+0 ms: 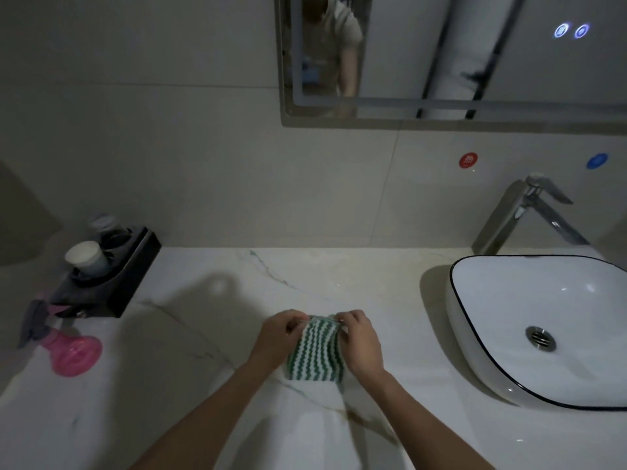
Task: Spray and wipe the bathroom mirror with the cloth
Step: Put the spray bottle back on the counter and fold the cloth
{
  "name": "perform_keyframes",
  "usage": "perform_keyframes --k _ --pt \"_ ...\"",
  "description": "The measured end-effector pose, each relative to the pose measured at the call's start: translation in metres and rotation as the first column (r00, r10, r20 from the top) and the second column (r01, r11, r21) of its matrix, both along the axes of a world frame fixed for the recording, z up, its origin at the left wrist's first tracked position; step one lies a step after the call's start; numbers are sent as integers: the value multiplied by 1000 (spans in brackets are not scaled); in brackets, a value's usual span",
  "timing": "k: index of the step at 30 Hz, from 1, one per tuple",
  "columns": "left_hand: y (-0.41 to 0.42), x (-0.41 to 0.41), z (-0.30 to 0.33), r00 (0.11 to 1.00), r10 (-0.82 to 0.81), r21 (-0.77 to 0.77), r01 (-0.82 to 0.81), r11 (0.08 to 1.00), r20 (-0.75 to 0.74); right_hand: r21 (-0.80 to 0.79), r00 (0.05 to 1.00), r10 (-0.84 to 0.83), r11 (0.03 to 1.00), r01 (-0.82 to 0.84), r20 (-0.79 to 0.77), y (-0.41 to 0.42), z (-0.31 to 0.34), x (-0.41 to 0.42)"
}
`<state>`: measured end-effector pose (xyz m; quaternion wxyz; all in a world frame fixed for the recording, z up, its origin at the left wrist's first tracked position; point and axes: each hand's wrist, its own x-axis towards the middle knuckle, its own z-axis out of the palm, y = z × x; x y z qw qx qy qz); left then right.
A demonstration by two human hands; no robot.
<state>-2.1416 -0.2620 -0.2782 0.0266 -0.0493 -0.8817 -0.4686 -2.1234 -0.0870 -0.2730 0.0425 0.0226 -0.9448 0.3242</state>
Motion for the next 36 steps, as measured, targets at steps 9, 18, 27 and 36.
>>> perform_keyframes --k 9,18,27,36 --pt "-2 -9 42 991 134 257 -135 957 22 -253 997 74 965 -72 -4 -45 47 1" --pt "-17 -12 81 998 45 431 -61 900 45 -460 1000 22 888 -23 -8 -63 81 -19" --pt "-37 -17 114 997 83 510 -69 858 -5 -578 998 50 813 -61 -36 -50 100 -45" --pt "-91 -11 125 986 165 402 -158 902 18 -662 991 -136 743 98 -6 18 108 -68"
